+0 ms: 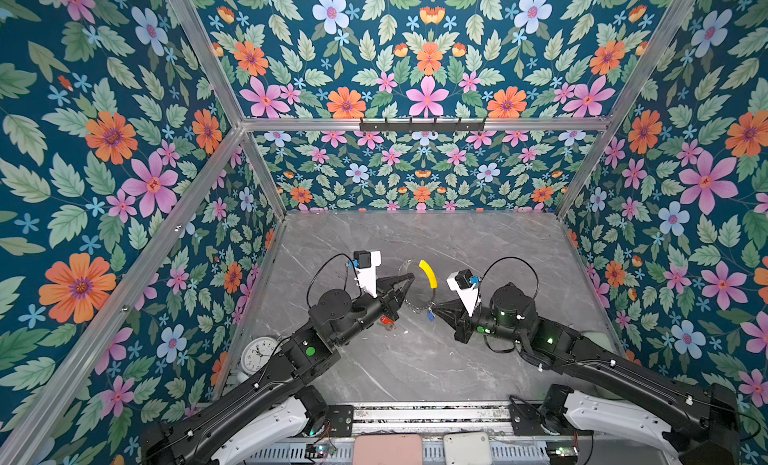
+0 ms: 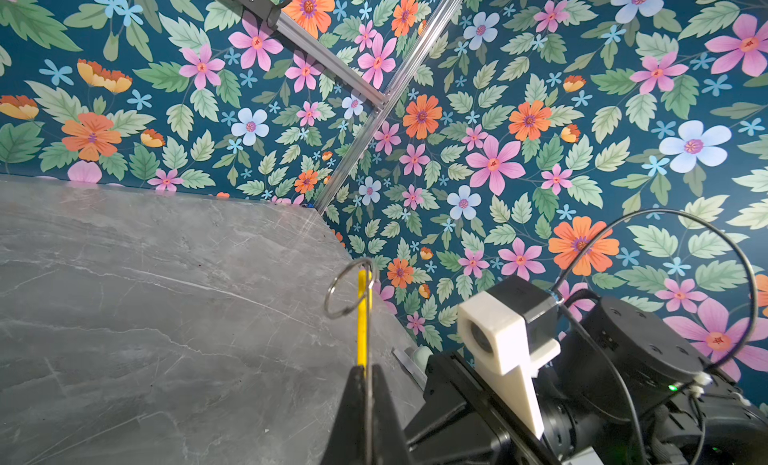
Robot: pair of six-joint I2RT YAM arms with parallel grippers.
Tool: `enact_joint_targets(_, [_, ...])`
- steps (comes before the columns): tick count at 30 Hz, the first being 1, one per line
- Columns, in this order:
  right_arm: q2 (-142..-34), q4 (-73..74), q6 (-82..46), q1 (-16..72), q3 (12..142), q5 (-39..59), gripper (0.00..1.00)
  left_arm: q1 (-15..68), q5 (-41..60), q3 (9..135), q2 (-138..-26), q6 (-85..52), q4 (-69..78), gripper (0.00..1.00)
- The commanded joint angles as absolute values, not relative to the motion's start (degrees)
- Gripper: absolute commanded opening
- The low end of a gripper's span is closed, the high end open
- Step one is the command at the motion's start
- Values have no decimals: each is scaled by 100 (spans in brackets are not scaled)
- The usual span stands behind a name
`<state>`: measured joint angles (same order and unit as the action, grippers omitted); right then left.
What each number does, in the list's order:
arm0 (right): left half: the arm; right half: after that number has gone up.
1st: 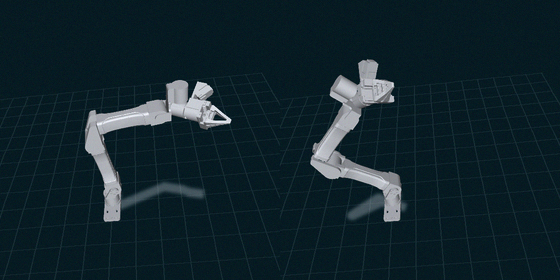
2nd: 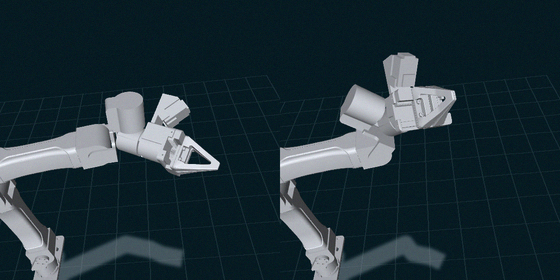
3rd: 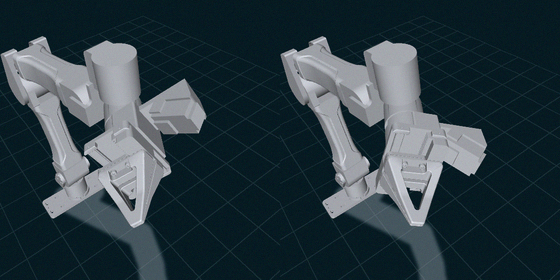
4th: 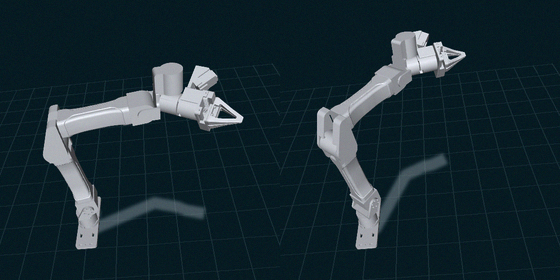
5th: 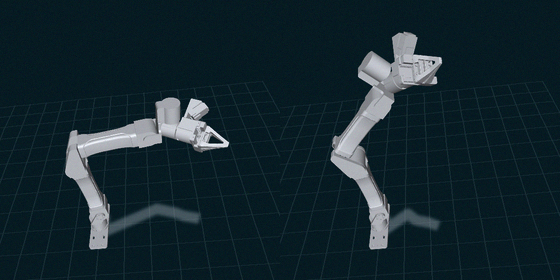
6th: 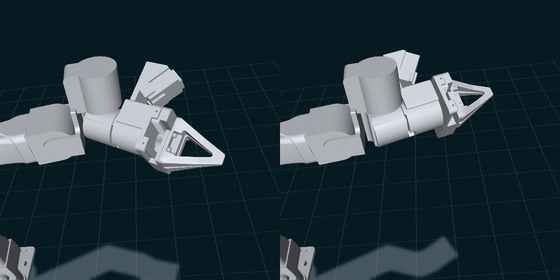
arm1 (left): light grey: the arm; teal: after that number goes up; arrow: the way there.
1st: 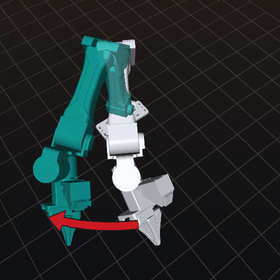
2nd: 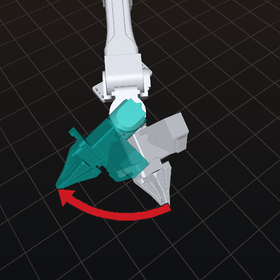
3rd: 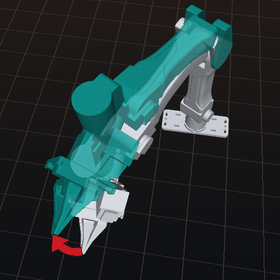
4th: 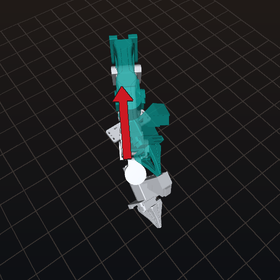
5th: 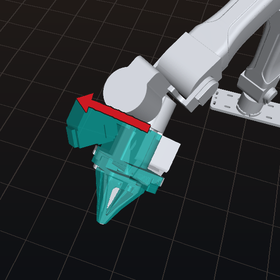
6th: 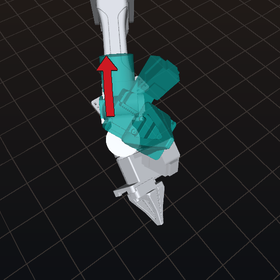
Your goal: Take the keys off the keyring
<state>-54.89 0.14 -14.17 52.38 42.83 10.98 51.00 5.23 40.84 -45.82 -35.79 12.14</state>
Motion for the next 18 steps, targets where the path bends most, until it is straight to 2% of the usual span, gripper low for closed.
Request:
enact_joint_targets(1, [-5414, 68, -1325, 5231, 4328, 1168, 0, 5094, 468, 4072, -4579, -3575, 1355, 0])
enact_joint_targets(18, [-5209, 199, -1259, 5238, 4219, 1248, 0, 5098, 572, 3920, -4588, -3885, 1511, 0])
